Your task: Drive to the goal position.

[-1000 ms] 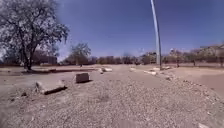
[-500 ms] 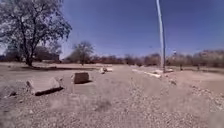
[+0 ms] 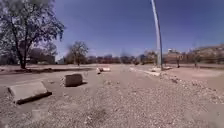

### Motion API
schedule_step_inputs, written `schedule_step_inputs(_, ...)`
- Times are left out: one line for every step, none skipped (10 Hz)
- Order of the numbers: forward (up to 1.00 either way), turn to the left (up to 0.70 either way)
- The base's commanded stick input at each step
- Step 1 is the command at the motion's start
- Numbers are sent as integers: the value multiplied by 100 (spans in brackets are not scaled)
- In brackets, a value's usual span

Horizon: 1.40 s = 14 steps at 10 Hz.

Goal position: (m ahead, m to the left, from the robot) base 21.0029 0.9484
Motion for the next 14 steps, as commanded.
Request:
schedule_step_inputs(70, 0)
schedule_step_inputs(70, 0)
schedule_step_inputs(70, 0)
schedule_step_inputs(70, 0)
schedule_step_inputs(70, 0)
schedule_step_inputs(70, 0)
schedule_step_inputs(70, 0)
schedule_step_inputs(70, 0)
schedule_step_inputs(70, 0)
schedule_step_inputs(70, 0)
schedule_step_inputs(70, 0)
schedule_step_inputs(70, 0)
schedule_step_inputs(70, 0)
schedule_step_inputs(70, 0)
